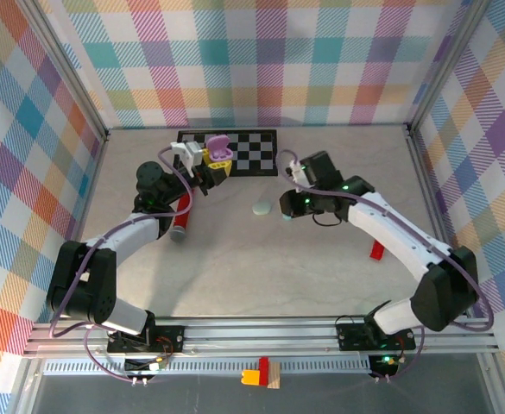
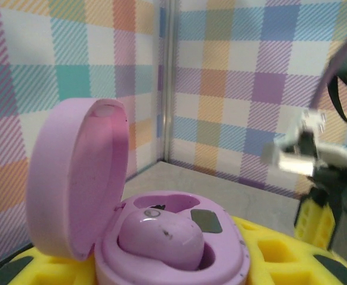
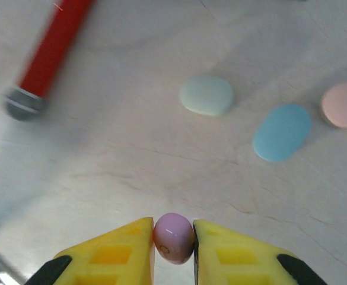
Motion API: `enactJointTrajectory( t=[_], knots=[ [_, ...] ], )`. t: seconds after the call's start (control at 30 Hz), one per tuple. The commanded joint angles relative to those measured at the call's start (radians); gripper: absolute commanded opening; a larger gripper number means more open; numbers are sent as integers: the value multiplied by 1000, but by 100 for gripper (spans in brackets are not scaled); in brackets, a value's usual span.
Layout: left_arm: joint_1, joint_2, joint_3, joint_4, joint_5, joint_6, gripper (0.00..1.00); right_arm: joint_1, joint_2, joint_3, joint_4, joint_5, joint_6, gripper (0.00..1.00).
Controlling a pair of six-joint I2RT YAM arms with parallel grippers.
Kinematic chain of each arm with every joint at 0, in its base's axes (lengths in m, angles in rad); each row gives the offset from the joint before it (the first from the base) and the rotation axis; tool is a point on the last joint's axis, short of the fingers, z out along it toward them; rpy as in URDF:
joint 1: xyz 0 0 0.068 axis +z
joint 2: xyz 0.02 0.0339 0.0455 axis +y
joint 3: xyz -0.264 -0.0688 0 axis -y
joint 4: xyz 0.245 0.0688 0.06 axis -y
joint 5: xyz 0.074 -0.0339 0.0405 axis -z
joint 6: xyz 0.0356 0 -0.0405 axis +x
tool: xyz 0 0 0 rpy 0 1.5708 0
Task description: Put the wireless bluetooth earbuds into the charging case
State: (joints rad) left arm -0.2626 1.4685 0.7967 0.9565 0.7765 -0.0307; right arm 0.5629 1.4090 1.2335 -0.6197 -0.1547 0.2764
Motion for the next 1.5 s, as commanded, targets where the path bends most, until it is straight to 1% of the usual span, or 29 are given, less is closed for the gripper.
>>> enactJointTrajectory(
  t=[0.0, 0.17, 0.37, 0.47, 0.63, 0.77, 1.47],
  knots=[
    [-41, -17, -24, 27, 40, 38, 36, -43, -45, 6, 67, -260, 72, 21],
    [-107, 1, -43, 21, 37, 66, 36, -98, -90, 40, 101, -411, 107, 22],
    [-197, 39, -31, -22, 37, 120, 36, -139, -119, 72, 137, -532, 143, 22],
    [-239, 64, -18, -38, 46, 141, 36, -141, -118, 84, 145, -561, 149, 22],
    [-282, 97, 9, -41, 54, 153, 36, -145, -112, 91, 146, -574, 152, 22],
    [-298, 108, 31, -42, 60, 158, 36, -147, -109, 84, 142, -569, 145, 22],
    [-304, 76, 44, -44, 68, 153, 36, -161, -57, 45, 103, -511, 83, 22]
  ],
)
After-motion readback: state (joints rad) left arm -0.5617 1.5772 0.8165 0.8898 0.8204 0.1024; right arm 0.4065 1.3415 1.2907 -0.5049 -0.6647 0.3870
